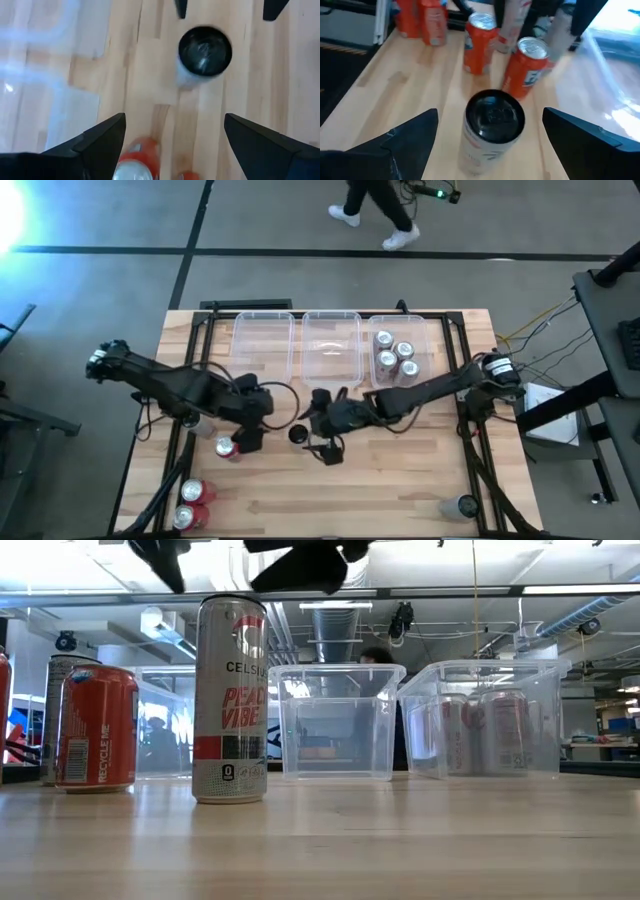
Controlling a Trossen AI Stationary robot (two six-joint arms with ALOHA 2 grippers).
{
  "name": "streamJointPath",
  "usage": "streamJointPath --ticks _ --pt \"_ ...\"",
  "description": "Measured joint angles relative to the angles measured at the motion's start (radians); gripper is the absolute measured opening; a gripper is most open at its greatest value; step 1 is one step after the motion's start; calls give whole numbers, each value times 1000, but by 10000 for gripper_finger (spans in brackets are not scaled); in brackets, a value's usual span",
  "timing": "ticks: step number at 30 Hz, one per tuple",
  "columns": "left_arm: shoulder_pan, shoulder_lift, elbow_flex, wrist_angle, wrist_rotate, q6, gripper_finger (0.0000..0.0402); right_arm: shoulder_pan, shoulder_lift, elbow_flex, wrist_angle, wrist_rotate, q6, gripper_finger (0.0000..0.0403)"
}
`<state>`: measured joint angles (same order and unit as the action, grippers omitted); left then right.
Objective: Sort soda cans
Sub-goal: Put the white-pink soda can into the middle transparent bin
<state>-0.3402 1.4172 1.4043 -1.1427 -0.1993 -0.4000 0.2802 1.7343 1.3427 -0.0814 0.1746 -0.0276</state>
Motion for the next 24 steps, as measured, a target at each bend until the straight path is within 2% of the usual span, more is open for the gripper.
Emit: streamJointPath --ticks 5,10,20,22,24 --pt "-20 -114 -119 57 -28 -88 322 -64 46 54 3 -150 -59 354" --pt "-21 -196 -220 107 -27 -141 322 -97 126 156 -93 -265 -123 354" --pt "-25 -285 -303 105 -26 -197 322 -145 222 254 -187 -381 -174 352" --pt "-25 -303 -303 94 11 -197 322 -153 239 255 -193 -390 -175 348" --pt "-26 -320 -302 77 90 -202 322 -155 252 255 -204 -396 -172 341"
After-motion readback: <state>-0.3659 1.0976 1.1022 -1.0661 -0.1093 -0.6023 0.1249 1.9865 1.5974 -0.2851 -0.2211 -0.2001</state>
